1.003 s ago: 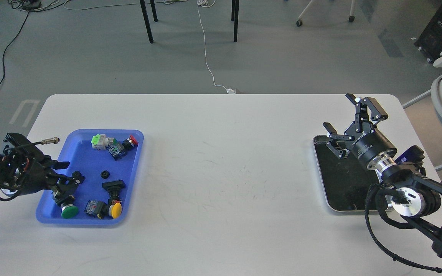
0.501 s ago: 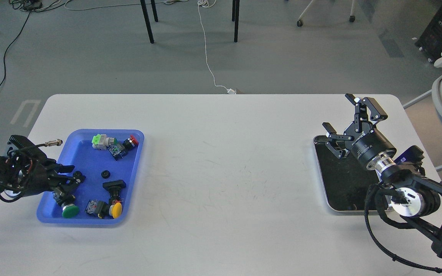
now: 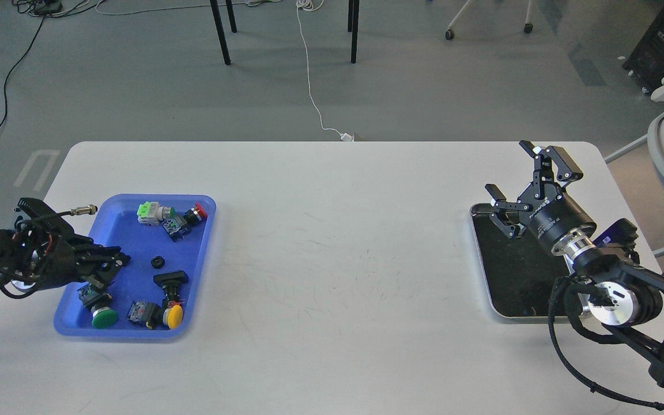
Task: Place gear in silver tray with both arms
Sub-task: 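Lift the gear with the left gripper and swing toward the table center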
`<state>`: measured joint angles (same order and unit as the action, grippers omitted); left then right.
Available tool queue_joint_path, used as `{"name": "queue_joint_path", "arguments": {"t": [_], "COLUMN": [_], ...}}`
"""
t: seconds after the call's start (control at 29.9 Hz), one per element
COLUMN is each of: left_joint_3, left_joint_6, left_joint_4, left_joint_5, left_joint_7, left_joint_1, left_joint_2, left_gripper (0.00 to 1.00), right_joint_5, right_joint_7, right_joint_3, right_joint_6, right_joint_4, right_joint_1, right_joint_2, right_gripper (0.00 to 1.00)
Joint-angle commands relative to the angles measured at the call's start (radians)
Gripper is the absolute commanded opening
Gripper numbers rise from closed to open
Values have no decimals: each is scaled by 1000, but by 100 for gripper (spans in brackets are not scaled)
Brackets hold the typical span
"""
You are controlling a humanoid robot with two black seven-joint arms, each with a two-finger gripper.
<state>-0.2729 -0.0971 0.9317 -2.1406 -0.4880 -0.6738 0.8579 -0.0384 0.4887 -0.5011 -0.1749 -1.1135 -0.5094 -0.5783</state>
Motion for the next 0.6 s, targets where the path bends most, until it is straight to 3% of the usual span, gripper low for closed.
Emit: {"name": "queue_joint_path", "arguments": {"t": [0.0,0.23,0.37,0.57], "left_joint_3": [-5,-2,3,8], "left_joint_6": [5,-47,-130,-208], "left_joint_4": [90,292,335,306], "left_joint_5": [2,-5,-13,-41], "left_joint_7": [-1,-1,-1,-1], "left_joint_1": [-88,-263,-311,-340], "left_joint_2": [42,43,-77,-316], "left_gripper": [16,16,16,16], "right_joint_5": [0,-2,-2,14], "right_joint_7": [0,0,0,0], "right_joint_3": [-1,3,21,197], "right_joint_6": [0,0,0,11], "right_joint_4": [0,-23,-22,-25], "right_joint_1": [-1,-23,-116,-355], "right_joint_2": [0,-11,-25,-51], "right_gripper": [99,99,99,99]}}
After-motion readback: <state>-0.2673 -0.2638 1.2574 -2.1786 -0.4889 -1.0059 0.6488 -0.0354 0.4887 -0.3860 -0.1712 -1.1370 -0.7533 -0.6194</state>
